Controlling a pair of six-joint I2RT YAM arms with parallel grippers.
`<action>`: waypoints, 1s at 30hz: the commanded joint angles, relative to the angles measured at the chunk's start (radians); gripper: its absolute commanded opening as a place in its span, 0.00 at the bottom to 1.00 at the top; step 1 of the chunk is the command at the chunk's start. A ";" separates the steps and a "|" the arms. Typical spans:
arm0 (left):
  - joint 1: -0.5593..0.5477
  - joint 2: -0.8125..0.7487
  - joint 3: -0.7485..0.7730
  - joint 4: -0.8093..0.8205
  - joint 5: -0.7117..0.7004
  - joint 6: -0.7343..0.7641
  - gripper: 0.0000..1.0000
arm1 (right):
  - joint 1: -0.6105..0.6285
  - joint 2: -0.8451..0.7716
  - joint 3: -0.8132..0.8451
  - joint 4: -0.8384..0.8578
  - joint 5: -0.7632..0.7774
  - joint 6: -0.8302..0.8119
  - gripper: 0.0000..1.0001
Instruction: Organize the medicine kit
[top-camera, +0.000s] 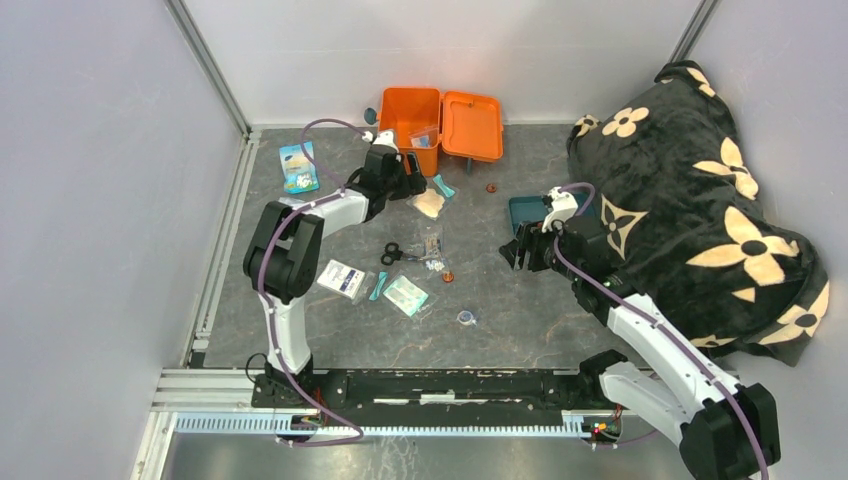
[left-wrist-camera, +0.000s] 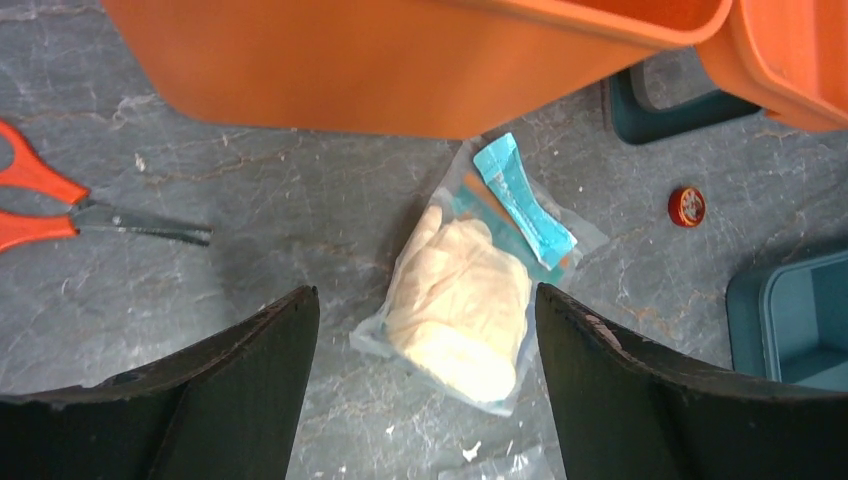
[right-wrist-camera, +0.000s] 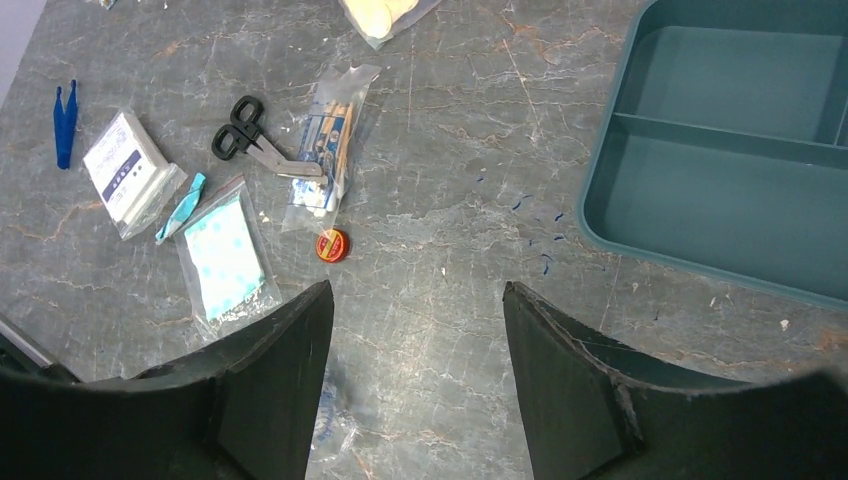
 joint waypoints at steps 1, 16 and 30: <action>-0.002 0.046 0.079 0.023 -0.016 0.044 0.84 | 0.004 -0.030 0.024 -0.002 -0.005 -0.036 0.70; -0.050 0.154 0.089 -0.016 -0.002 0.039 0.72 | 0.004 -0.035 0.029 -0.019 0.004 -0.035 0.70; -0.053 0.184 0.086 -0.067 -0.039 0.050 0.33 | 0.004 -0.041 0.025 -0.031 0.022 -0.034 0.71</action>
